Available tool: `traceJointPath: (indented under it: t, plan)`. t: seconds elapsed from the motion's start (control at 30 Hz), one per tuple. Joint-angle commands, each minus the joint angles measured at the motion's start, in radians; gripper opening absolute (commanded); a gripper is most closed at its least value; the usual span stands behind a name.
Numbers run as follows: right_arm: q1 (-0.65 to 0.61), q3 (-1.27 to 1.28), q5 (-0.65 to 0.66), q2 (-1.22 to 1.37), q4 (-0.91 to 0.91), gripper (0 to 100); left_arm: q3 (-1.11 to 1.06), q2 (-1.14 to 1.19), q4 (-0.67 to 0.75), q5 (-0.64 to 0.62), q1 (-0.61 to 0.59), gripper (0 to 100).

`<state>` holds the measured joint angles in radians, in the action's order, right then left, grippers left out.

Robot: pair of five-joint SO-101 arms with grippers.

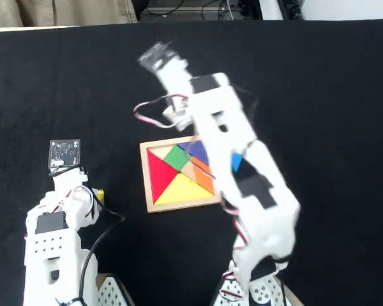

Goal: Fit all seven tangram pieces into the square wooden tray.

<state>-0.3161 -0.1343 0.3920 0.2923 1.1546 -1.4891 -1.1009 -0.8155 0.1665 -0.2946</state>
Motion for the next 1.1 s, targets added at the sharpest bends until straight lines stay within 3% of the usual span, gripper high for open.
traceJointPath:
  t: [0.0, 0.17, 0.3, 0.47, 0.7, 1.07]
  plan:
    - [0.057, 0.179, -0.051, -0.321, -0.044, 1.1, 0.036, -0.012, 0.017, 0.009, 0.001, 22]
    - [0.123, 0.570, -0.072, -0.595, -0.181, 1.1, 0.056, -0.012, 0.009, 0.011, -0.042, 22]
    - [0.192, 0.728, -0.075, -0.644, -0.210, 1.5, 0.047, -0.012, 0.011, 0.005, -0.038, 22]
    - [0.235, 0.757, -0.072, -0.562, -0.172, 1.8, 0.031, -0.012, 0.011, 0.005, -0.038, 22]
    - [0.238, 0.762, -0.078, -0.495, -0.175, 18.3, 0.030, -0.012, 0.009, 0.005, -0.036, 22]
    - [0.269, 0.759, -0.072, -0.354, -0.218, 18.8, 0.019, -0.012, 0.014, 0.009, -0.036, 22]
